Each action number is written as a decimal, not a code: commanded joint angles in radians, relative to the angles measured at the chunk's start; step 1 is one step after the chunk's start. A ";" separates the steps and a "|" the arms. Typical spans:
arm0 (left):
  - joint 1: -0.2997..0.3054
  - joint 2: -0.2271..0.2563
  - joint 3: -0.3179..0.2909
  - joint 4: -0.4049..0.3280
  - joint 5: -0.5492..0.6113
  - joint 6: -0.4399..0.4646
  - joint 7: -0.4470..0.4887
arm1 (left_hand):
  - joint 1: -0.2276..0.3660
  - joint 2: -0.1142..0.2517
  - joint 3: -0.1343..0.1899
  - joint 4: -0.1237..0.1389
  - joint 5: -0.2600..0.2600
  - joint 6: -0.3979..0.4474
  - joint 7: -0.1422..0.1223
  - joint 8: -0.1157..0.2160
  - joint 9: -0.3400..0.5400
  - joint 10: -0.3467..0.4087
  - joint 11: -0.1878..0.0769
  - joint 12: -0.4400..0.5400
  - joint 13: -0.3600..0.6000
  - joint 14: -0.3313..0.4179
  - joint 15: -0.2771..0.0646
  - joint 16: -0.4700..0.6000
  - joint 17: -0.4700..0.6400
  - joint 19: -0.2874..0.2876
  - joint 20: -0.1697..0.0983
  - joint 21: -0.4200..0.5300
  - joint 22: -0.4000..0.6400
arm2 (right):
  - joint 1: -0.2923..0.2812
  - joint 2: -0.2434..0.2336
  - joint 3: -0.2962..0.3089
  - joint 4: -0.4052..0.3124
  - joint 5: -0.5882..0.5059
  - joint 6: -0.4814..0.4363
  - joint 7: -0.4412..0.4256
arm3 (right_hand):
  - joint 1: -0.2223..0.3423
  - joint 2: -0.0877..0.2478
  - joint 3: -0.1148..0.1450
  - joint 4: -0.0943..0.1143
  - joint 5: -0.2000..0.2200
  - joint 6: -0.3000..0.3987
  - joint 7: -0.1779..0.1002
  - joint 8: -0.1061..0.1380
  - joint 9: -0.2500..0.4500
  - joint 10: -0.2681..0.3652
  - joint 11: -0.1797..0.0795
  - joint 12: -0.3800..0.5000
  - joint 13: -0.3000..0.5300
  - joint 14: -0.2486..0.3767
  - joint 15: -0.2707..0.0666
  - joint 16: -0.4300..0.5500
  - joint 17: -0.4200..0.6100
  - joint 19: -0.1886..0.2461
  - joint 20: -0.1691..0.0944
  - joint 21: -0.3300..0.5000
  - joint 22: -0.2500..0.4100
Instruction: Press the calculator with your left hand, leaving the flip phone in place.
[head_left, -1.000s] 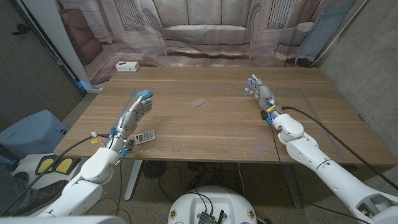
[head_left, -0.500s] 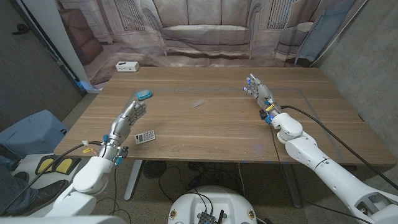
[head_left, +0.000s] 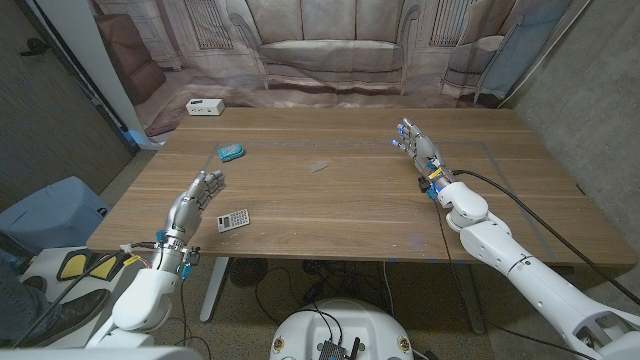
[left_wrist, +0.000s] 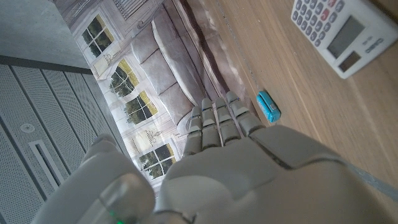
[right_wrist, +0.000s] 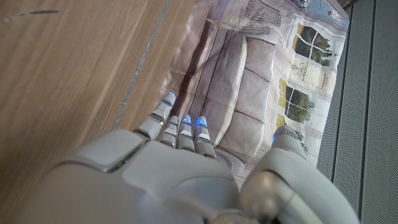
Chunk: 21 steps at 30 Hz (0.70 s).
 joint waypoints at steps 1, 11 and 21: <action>0.079 -0.038 -0.055 -0.021 0.035 -0.013 0.031 | 0.010 0.001 -0.001 -0.008 0.006 0.014 -0.003 0.008 0.004 0.014 0.000 0.007 0.000 0.015 -0.002 0.008 0.001 0.012 0.002 -0.001 0.003 | -0.010 -0.003 0.002 -0.005 0.006 0.001 0.001 | 0.002 0.005 -0.001 -0.008 -0.002 0.008 0.006 0.005 0.003 0.003 0.005 0.006 0.002 0.004 0.002 0.005 0.003 0.012 -0.004 -0.005 0.001; 0.087 -0.074 -0.068 -0.004 0.053 -0.023 0.038 | 0.011 -0.003 -0.004 -0.010 0.006 0.023 -0.004 0.008 0.004 0.025 -0.002 0.009 0.000 0.035 -0.001 0.012 0.001 0.027 0.005 0.000 0.003 | -0.022 -0.007 0.004 -0.017 0.006 -0.006 -0.008 | 0.001 0.006 -0.002 -0.008 -0.003 0.009 0.006 0.005 0.003 0.004 0.006 0.006 0.002 0.006 0.002 0.005 0.003 0.013 -0.003 -0.006 0.001; 0.085 -0.123 -0.090 -0.004 0.195 -0.007 0.135 | 0.012 -0.007 -0.010 -0.014 0.007 0.057 -0.006 0.013 0.005 0.052 -0.006 0.014 0.000 0.064 -0.013 0.015 0.002 0.056 0.015 0.001 0.003 | -0.024 -0.005 0.003 -0.018 0.008 -0.004 -0.007 | 0.001 0.006 -0.002 -0.009 -0.003 0.011 0.005 0.004 0.003 0.005 0.008 0.005 0.002 0.006 0.003 0.005 0.003 0.014 -0.003 -0.008 0.001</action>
